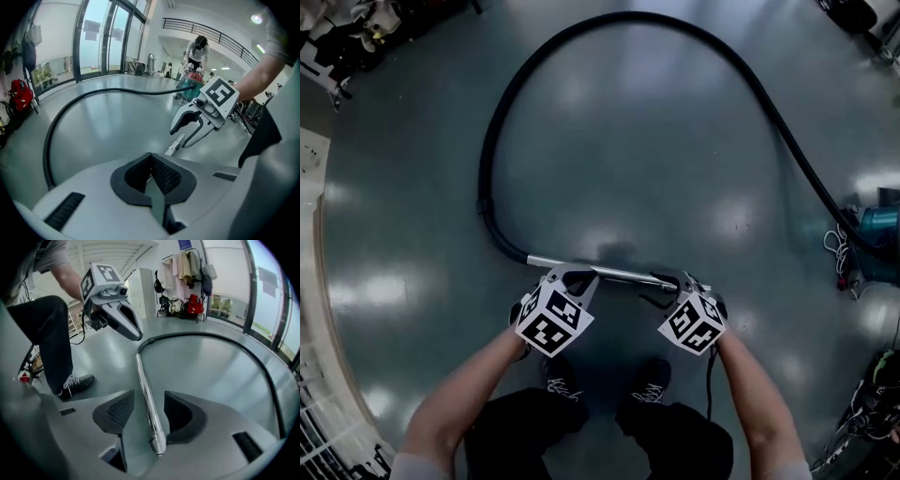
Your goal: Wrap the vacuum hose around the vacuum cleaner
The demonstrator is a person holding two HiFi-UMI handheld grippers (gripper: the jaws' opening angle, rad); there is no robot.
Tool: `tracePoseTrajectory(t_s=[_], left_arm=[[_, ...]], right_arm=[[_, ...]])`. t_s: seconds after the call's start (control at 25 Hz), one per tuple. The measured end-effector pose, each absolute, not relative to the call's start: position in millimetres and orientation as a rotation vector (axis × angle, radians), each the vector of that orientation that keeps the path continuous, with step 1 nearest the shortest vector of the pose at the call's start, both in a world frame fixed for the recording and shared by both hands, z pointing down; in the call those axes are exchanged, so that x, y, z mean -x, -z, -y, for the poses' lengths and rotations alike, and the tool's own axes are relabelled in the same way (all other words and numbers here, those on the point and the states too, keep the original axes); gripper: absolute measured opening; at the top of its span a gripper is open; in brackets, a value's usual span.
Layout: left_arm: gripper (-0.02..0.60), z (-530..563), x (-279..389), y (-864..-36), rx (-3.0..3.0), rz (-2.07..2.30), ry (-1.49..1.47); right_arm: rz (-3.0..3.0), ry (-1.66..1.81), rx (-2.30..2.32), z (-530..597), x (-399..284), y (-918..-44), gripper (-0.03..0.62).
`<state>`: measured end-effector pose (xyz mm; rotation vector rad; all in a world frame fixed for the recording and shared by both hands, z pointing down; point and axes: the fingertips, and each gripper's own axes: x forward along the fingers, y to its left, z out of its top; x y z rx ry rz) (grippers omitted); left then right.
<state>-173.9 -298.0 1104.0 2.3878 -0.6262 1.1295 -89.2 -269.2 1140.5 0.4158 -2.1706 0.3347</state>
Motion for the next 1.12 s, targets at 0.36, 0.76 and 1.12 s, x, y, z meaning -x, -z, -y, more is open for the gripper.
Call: tracePoseTrajectory(t_s=[0.36,0.76,1.12], left_arm=[[0.005,303,174,-1214,-2.355,0.488,-1.221],[0.005,314,173,-1243,-2.376,0.33,-1.21],[0.005,307,176,-1244,-2.388,0.25,-1.296]], right_arm=[[2.063,-0.267,-0.181,263,87,-1261,0.184],[2.03,-0.271,-0.052,259,89,-1309,0.184],[2.014,-0.271,-0.053,260,85,-1313,0.172]])
